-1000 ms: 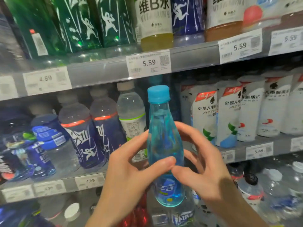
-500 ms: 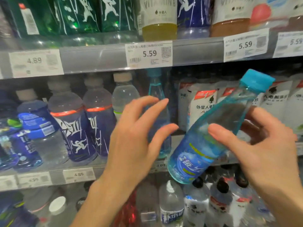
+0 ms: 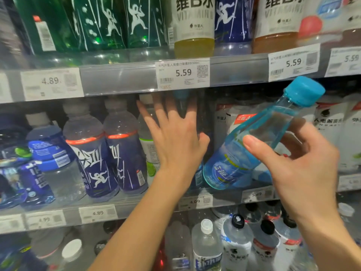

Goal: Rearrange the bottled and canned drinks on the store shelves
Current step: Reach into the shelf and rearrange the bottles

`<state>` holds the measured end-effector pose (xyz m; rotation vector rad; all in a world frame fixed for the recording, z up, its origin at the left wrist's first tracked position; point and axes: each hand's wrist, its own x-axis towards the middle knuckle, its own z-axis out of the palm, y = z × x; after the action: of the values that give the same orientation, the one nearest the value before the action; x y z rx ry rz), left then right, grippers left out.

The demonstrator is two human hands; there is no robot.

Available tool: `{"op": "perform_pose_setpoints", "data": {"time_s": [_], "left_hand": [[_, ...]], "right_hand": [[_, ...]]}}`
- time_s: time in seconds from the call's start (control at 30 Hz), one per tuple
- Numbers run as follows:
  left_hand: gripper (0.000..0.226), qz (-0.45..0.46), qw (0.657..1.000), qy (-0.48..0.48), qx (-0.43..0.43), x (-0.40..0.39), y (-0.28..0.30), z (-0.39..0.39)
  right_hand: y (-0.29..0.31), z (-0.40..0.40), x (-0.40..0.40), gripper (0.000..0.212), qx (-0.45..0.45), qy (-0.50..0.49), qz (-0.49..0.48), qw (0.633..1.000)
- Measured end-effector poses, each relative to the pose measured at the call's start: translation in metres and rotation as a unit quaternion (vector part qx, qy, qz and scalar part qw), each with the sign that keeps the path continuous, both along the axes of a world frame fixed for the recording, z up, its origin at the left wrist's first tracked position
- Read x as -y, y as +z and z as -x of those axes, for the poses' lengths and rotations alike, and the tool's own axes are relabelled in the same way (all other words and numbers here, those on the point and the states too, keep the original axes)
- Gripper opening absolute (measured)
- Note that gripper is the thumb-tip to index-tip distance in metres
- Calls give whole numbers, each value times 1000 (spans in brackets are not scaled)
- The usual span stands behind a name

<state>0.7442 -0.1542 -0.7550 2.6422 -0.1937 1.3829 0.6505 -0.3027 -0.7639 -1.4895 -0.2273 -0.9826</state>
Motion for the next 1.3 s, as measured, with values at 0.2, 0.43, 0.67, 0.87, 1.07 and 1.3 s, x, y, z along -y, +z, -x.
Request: {"op": "perform_pose_setpoints", "data": {"time_s": [0.2, 0.43, 0.67, 0.87, 1.07, 1.3], "left_hand": [[67, 8, 999, -22, 34, -6, -3, -2], [61, 4, 999, -15, 34, -12, -3, -3], [62, -7, 1000, -13, 16, -19, -5, -3], [58, -47, 999, -15, 18, -24, -6, -1], [54, -56, 998, -38, 4, -33, -8, 2], [53, -46, 994, -87, 44, -58, -11, 9]], "right_hand": [[0, -6, -7, 34, -16, -20, 51, 998], [4, -19, -10, 39, -33, -56, 114, 991], [2, -36, -26, 34, -58, -95, 186, 976], [0, -47, -35, 55, -92, -124, 204, 967], [-1, -57, -44, 48, -82, -278, 299, 909], [-2, -60, -52, 44, -143, -266, 327, 895]]}}
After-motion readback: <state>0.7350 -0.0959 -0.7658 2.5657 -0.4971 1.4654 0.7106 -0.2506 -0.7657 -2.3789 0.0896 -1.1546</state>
